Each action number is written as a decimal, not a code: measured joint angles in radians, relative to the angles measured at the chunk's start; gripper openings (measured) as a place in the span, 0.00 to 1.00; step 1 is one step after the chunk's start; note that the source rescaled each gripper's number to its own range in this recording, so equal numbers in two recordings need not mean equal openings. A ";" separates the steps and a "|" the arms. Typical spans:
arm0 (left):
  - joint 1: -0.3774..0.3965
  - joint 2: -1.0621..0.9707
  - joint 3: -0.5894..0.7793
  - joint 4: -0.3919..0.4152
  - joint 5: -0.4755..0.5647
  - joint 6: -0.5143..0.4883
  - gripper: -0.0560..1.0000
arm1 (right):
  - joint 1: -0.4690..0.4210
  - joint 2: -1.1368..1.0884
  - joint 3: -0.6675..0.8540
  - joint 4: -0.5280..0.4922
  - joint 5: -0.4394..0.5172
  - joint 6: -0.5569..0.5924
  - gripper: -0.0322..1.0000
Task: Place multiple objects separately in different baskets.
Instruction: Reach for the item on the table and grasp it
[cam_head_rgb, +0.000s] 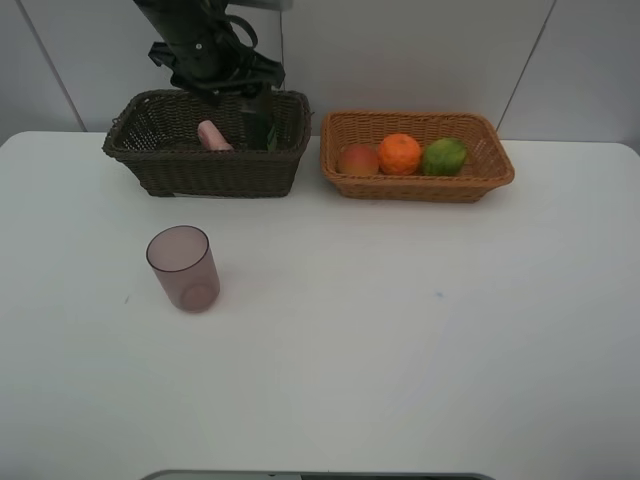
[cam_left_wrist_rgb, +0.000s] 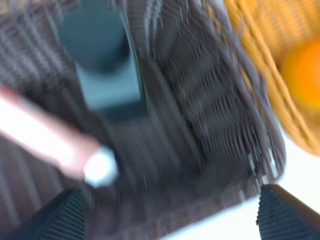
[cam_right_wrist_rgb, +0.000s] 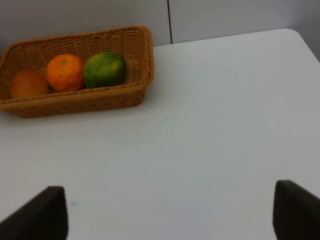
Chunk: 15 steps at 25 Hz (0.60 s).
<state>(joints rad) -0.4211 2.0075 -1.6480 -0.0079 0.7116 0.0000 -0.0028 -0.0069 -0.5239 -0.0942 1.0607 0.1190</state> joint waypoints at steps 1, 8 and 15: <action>-0.010 -0.013 0.000 0.008 0.042 0.000 0.91 | 0.000 0.000 0.000 0.000 0.000 0.000 0.79; -0.068 -0.119 0.158 0.029 0.164 -0.046 0.91 | 0.000 0.000 0.000 0.000 0.000 0.000 0.79; -0.116 -0.282 0.402 0.036 0.163 -0.048 0.91 | 0.000 0.000 0.000 0.000 0.000 0.000 0.79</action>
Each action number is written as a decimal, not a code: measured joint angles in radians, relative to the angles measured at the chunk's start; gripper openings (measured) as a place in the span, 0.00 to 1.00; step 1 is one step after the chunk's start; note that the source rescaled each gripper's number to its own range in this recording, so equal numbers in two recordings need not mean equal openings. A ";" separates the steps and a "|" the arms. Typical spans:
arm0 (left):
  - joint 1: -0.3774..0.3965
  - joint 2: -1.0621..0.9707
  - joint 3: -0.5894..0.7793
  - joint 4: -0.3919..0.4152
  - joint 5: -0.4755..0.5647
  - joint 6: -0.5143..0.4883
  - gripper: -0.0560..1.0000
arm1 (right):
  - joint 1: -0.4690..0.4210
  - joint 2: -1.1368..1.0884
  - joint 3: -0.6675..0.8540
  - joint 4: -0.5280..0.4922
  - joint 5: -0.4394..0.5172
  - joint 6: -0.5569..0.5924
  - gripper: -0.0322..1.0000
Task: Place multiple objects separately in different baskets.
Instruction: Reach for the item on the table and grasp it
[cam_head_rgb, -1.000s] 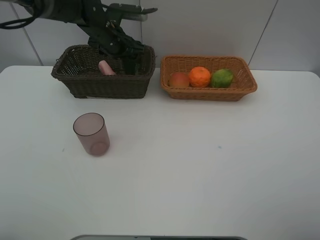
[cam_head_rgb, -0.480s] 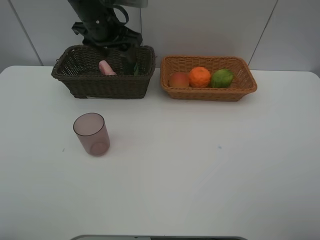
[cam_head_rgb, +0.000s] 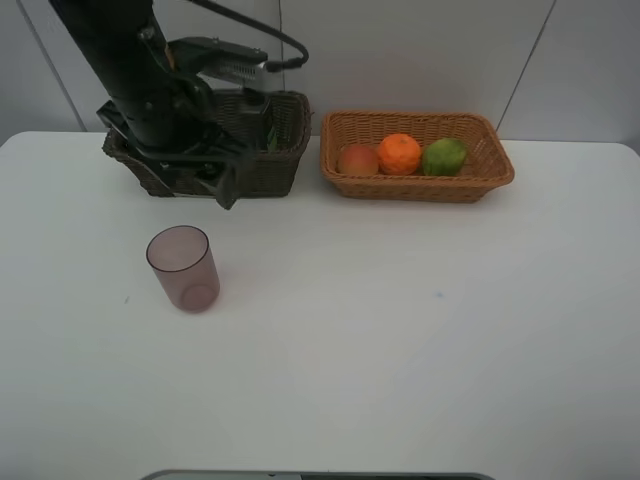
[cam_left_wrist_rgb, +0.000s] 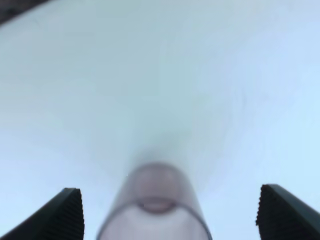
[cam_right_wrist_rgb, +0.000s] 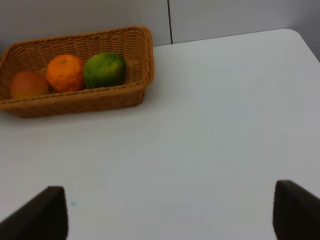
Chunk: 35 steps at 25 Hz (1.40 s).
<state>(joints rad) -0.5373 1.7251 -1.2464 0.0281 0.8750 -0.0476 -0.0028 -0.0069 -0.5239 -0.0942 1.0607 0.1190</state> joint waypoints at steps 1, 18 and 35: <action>-0.011 -0.021 0.032 0.000 0.000 0.000 0.91 | 0.000 0.000 0.000 0.000 0.000 0.000 0.79; -0.103 -0.066 0.190 0.028 -0.103 0.055 0.91 | 0.000 0.000 0.000 0.000 0.000 0.000 0.79; -0.103 -0.042 0.383 0.066 -0.397 0.063 0.91 | 0.000 0.000 0.000 0.000 0.000 0.000 0.79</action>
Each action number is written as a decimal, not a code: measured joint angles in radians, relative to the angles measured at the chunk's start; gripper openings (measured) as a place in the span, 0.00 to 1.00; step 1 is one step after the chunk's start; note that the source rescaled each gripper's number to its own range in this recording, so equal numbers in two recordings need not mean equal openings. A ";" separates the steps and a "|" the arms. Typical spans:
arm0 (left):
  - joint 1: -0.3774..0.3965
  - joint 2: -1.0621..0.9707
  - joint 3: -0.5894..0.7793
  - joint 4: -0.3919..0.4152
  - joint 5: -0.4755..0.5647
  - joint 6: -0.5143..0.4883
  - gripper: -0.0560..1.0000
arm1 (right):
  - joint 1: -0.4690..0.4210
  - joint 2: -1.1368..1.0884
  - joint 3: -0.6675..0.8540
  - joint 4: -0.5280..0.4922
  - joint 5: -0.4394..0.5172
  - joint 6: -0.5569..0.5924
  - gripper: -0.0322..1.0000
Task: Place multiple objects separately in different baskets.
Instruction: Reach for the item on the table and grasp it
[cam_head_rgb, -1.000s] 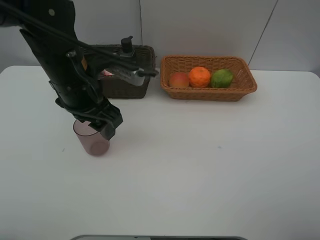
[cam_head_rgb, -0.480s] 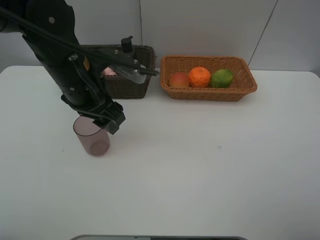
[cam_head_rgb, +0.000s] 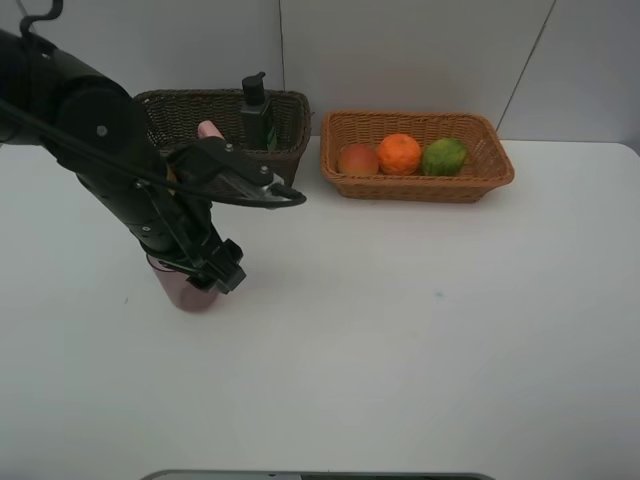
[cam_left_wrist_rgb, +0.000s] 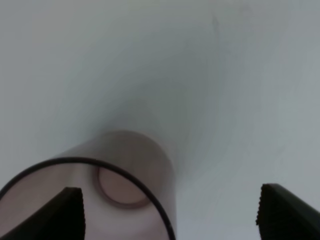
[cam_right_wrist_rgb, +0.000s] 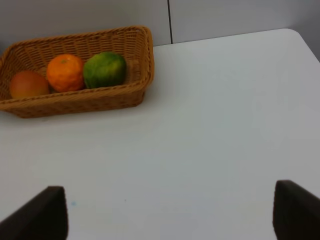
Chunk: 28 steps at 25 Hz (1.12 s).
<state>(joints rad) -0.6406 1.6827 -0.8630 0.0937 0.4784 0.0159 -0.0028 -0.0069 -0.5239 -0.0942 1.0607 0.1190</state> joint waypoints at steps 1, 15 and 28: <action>0.000 0.011 0.000 0.002 -0.001 0.001 0.91 | 0.000 0.000 0.000 0.000 0.000 0.000 0.79; 0.000 0.125 0.000 0.002 -0.069 0.001 0.84 | 0.000 0.000 0.000 0.000 0.000 0.000 0.79; 0.000 0.131 0.000 0.002 -0.071 0.001 0.06 | 0.000 0.000 0.000 0.000 0.000 0.000 0.79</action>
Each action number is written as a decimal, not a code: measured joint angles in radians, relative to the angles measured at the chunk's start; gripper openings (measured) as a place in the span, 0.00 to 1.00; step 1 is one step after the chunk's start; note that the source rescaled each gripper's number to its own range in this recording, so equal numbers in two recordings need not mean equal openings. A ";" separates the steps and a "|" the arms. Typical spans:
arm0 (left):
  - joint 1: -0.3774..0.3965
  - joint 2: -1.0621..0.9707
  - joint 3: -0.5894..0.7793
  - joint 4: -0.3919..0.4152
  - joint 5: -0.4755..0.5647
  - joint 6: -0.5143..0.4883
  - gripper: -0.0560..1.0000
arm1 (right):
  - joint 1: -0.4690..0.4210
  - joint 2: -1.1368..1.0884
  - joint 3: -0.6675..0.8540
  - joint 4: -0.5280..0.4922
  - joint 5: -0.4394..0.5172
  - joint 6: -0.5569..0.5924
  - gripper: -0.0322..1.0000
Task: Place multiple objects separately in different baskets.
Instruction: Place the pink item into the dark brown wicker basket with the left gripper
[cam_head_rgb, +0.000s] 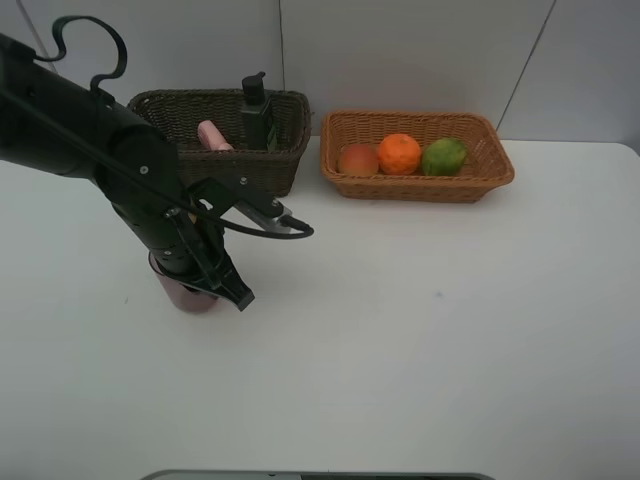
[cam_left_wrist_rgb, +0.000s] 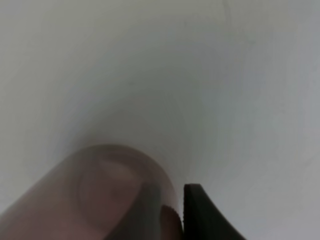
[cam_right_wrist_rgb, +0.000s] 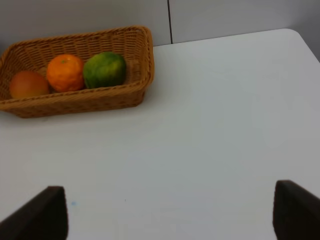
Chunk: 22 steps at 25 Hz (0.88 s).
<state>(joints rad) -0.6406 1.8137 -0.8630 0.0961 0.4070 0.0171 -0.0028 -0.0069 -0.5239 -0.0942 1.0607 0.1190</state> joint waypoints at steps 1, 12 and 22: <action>0.000 0.000 0.000 0.000 0.000 0.000 0.06 | 0.000 0.000 0.000 0.000 0.000 0.000 0.79; 0.000 0.000 -0.009 -0.004 0.026 0.000 0.06 | 0.000 0.000 0.000 0.000 0.000 0.000 0.79; 0.023 -0.017 -0.305 -0.012 0.344 -0.093 0.06 | 0.000 0.000 0.000 0.000 0.000 0.000 0.79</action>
<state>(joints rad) -0.6178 1.7971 -1.1683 0.0836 0.7513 -0.0761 -0.0028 -0.0069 -0.5239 -0.0942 1.0607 0.1190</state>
